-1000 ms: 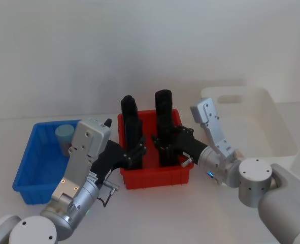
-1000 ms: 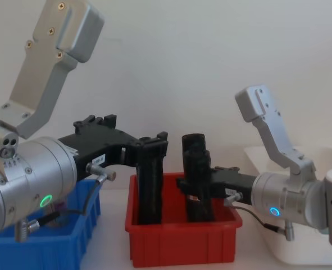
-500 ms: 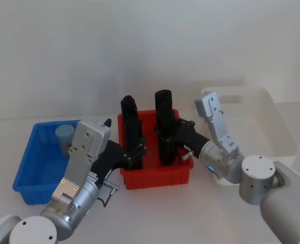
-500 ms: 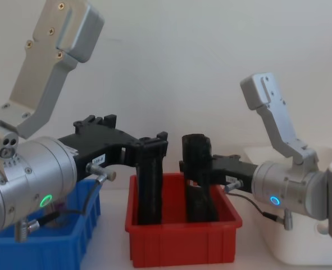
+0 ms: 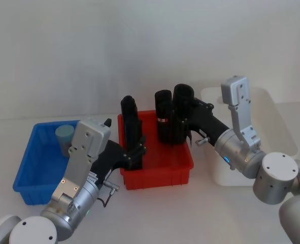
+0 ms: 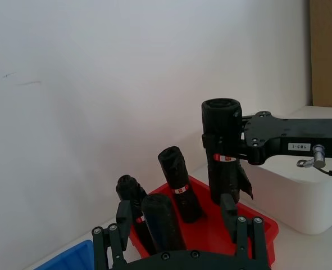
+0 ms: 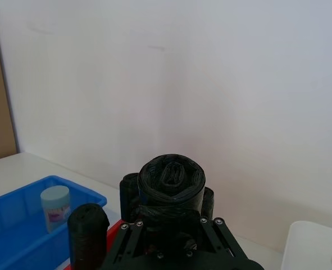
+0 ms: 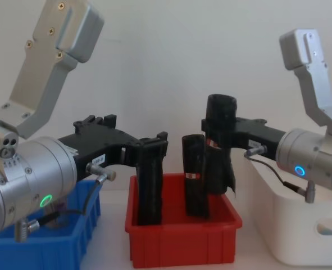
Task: Pick the cotton swabs from the blue box and place them into the white box.
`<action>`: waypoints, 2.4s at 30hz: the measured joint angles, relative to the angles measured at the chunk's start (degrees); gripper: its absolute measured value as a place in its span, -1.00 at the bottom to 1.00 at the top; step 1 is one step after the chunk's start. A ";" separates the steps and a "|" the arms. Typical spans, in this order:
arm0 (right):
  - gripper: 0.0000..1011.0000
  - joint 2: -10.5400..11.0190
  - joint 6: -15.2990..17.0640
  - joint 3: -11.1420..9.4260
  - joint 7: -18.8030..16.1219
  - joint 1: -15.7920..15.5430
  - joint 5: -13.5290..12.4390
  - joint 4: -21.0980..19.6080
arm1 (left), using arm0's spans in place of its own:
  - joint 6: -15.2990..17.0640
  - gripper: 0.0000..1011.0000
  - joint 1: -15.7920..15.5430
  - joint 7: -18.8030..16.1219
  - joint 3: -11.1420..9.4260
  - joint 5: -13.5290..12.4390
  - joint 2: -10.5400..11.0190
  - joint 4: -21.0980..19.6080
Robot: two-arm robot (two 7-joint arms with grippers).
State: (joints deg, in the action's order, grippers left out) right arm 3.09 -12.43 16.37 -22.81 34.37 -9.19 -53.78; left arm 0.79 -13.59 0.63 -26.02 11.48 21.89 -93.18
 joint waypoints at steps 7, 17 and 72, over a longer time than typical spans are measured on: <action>-0.30 1.95 1.33 -1.14 3.58 -3.61 0.02 -7.97 | 0.00 0.98 0.00 0.00 0.00 0.00 0.00 0.00; -0.30 4.68 4.03 -3.09 9.47 -7.46 1.59 -16.23 | 0.00 0.98 0.00 0.00 0.00 0.00 0.00 0.00; 0.98 7.51 9.19 -6.34 12.96 -8.16 2.07 -14.07 | 0.00 0.98 0.00 0.00 0.00 0.00 0.00 0.00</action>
State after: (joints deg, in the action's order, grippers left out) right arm 10.59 -3.24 10.02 -9.85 26.22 -7.11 -67.85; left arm 0.79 -13.59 0.62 -26.02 11.48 21.89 -93.18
